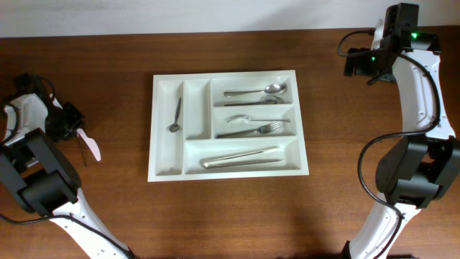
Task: Pack container
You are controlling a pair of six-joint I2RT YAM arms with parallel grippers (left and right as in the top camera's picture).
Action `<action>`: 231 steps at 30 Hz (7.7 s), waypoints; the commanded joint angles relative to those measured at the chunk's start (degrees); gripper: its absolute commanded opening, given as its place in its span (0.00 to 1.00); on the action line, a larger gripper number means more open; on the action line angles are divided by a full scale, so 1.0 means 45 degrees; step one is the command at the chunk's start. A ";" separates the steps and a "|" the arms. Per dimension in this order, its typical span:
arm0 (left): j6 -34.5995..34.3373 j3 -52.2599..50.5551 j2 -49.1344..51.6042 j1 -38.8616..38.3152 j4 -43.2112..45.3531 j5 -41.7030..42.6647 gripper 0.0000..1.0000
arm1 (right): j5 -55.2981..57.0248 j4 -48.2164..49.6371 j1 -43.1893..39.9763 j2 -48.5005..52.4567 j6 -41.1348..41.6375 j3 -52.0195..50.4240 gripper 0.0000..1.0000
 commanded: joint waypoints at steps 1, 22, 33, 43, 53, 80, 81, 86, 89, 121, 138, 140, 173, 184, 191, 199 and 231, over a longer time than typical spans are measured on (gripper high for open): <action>0.0097 -0.0350 0.0102 0.0039 0.0092 0.0257 0.40 | 0.0019 -0.0005 -0.0029 -0.0219 0.0112 -0.0029 0.99; 0.1525 0.0821 -0.2307 -0.1030 -0.0792 0.0024 0.58 | 0.0019 -0.0005 -0.0029 -0.0219 0.0112 -0.0029 0.99; 0.1520 0.0549 -0.2307 -0.1389 -0.2322 -0.0991 0.58 | 0.0019 -0.0005 -0.0029 -0.0219 0.0112 -0.0029 0.99; -0.0476 -0.1651 -0.2307 -0.1370 -0.1282 -0.1316 0.59 | 0.0015 -0.0005 -0.0029 -0.0219 0.0112 -0.0024 0.99; -0.1180 -0.3031 -0.2307 -0.1370 0.0670 -0.1190 0.59 | 0.0019 -0.0005 -0.0029 -0.0219 0.0112 -0.0024 0.99; -0.1175 -0.4658 -0.2137 -0.1341 0.2404 -0.2084 0.59 | 0.0019 -0.0005 -0.0029 -0.0219 0.0112 -0.0029 0.99; -0.1175 -0.4702 -0.2137 -0.1345 0.2409 -0.2079 0.56 | 0.0015 -0.0005 -0.0029 -0.0219 0.0112 -0.0029 0.99; -0.1175 -0.4721 -0.2137 -0.1345 0.2395 -0.2030 0.17 | 0.0019 -0.0005 -0.0029 -0.0219 0.0112 -0.0029 0.99; -0.1175 -0.4721 -0.2137 -0.1345 0.2395 -0.1948 0.13 | 0.0019 -0.0005 -0.0029 -0.0219 0.0112 -0.0029 0.99; 0.0529 -0.0505 -0.2142 -0.1472 0.0146 -0.1122 0.02 | 0.0019 -0.0005 -0.0029 -0.0219 0.0112 -0.0029 0.99; -0.0559 -0.2356 -0.2137 -0.1462 0.1307 -0.1744 0.39 | 0.0019 -0.0005 -0.0029 -0.0219 0.0112 -0.0029 0.99; -0.0554 -0.2370 -0.2137 -0.1462 0.1307 -0.1744 0.39 | 0.0019 -0.0005 -0.0029 -0.0219 0.0112 -0.0024 0.99; -0.0554 -0.2375 -0.0136 -0.1632 0.0826 -0.0636 0.39 | 0.0019 -0.0005 -0.0029 -0.0219 0.0112 -0.0029 0.99; -0.0549 -0.2375 -0.0019 -0.1642 0.0529 -0.0636 0.02 | 0.0019 -0.0005 -0.0029 -0.0219 0.0112 -0.0029 0.99; -0.0544 -0.2375 -0.0019 -0.1642 0.0544 -0.0631 0.02 | 0.0015 -0.0005 -0.0029 -0.0219 0.0112 -0.0024 0.99; -0.0486 -0.1894 -0.0024 -0.1632 0.0418 -0.0636 0.02 | 0.0019 -0.0005 -0.0029 -0.0219 0.0112 -0.0029 0.99; -0.0393 -0.1001 0.0379 -0.1632 0.0350 -0.0738 0.02 | 0.0015 -0.0005 -0.0029 -0.0219 0.0112 -0.0024 0.99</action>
